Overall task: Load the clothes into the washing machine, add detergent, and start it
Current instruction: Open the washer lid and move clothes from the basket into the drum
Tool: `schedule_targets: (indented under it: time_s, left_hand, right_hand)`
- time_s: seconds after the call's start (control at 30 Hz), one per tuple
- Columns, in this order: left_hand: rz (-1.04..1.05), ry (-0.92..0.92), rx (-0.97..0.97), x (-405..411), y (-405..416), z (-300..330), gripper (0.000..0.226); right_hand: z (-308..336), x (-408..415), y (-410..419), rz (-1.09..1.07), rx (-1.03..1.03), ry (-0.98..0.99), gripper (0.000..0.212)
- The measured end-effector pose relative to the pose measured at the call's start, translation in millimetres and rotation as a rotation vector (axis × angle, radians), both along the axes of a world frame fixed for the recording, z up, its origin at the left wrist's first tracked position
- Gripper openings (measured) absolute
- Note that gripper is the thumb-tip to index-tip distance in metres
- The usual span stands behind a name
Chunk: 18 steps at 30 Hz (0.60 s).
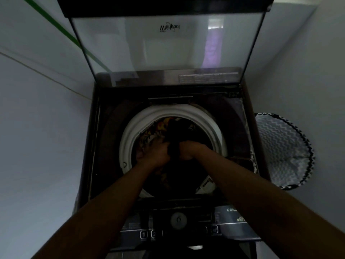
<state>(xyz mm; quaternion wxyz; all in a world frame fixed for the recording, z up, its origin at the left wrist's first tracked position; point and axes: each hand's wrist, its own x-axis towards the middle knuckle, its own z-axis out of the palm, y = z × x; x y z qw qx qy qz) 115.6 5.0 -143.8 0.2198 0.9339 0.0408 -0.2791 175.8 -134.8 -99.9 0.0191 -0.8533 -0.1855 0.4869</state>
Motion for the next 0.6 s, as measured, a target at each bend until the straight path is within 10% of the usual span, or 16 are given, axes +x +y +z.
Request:
schedule_targets:
  time_s: [0.23,0.6]
  left_hand:
    - [0.175,-0.118,-0.163,2.5,-15.2,35.2,0.023]
    - [0.231,-0.455,-0.294,31.9,-108.4,87.0,0.031]
  right_hand:
    - [20.1,0.2,-12.9,-0.008,0.144,-0.047,0.027]
    - [67.7,20.5,-118.8,-0.614,0.722,-0.722,0.016]
